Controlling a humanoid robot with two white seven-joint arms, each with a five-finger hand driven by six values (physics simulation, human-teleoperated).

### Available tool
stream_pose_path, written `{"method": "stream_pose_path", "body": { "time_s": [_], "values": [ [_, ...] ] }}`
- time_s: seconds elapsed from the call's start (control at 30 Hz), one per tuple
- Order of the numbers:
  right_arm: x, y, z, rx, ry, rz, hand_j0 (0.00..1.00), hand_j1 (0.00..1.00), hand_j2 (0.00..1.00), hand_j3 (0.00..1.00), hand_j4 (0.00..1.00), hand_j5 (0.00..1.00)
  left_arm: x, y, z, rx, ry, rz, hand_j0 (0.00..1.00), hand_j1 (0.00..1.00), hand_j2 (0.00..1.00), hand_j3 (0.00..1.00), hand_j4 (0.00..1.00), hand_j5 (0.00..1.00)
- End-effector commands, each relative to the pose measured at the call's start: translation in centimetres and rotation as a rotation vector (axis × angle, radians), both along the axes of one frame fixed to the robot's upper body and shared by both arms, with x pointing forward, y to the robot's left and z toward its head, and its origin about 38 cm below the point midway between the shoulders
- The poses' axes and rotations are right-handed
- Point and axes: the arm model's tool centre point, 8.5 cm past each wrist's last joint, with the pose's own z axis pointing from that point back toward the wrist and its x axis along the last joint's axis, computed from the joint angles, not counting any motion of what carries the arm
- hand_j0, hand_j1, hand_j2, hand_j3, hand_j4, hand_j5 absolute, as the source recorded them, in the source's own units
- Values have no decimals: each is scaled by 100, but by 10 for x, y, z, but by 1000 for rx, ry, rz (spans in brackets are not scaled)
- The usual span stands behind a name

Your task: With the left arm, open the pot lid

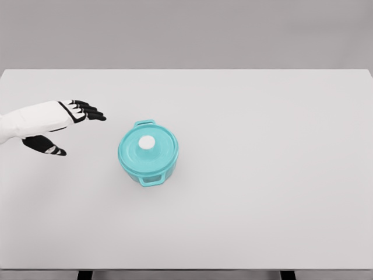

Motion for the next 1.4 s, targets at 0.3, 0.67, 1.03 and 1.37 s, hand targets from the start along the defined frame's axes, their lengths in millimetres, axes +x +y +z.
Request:
{"method": "stream_pose_path", "body": {
  "time_s": [0.3,0.67,1.03,1.37],
  "values": [
    [1,-1,0,-7,2,-11,100,100,100,100,100,100,-2,-29,3,3,-48,-64,100,100,100,100,100,100],
    [0,-1,0,-7,4,-11,100,100,100,100,100,100,-8,-99,14,175,-39,-349,100,100,100,100,100,100],
    [1,-1,0,-7,2,-11,100,100,100,100,100,100,-8,-174,27,135,-101,-533,100,100,100,100,100,100],
    [1,-1,0,-7,2,-11,100,100,100,100,100,100,17,-155,10,242,-94,-445,96,96,96,96,96,96]
  ]
}}
